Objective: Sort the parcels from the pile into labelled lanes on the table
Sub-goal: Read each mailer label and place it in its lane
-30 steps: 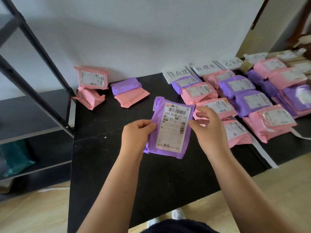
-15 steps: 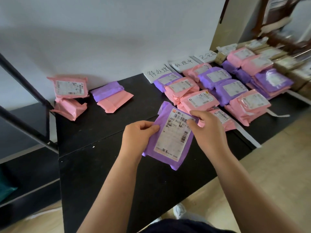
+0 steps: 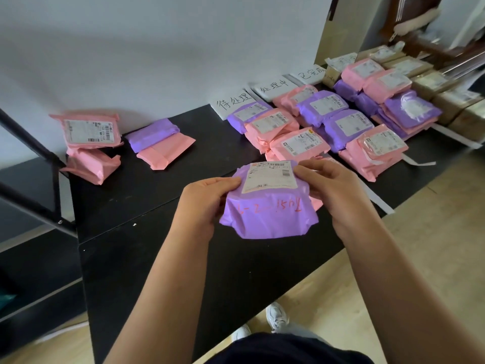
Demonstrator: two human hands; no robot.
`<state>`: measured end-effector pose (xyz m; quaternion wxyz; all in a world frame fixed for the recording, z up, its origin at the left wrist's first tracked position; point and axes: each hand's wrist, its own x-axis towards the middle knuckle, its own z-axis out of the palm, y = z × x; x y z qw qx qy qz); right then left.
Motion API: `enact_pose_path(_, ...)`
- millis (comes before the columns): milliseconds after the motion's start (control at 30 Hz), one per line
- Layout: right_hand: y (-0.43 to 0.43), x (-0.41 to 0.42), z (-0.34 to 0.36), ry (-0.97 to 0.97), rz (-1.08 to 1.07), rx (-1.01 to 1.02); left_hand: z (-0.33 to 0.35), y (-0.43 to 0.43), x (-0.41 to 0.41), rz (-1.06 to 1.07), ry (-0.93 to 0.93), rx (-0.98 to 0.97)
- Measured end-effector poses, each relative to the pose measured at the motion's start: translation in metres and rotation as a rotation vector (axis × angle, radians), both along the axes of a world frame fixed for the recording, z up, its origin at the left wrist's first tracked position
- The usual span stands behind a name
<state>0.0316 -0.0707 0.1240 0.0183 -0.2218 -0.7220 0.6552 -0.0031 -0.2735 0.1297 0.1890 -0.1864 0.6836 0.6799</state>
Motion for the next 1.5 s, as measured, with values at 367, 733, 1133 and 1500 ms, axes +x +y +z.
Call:
enact_pose_path(367, 0.0, 0.006, 0.006, -0.042, 0.001, -0.039, -0.004, -0.005, -0.003, 0.022, -0.134, 0.133)
enact_pose_path(733, 0.011, 0.016, -0.01, -0.048, 0.002, 0.078, -0.011, 0.005, 0.003, -0.116, 0.089, -0.056)
enact_pose_path(1133, 0.071, 0.027, -0.025, 0.002, -0.078, 0.372, -0.006, 0.072, 0.013, -0.432, 0.354, -0.299)
enact_pose_path(1500, 0.23, 0.061, -0.03, 0.015, -0.181, 0.42, -0.021, 0.244, 0.021, -0.394, 0.385, -0.329)
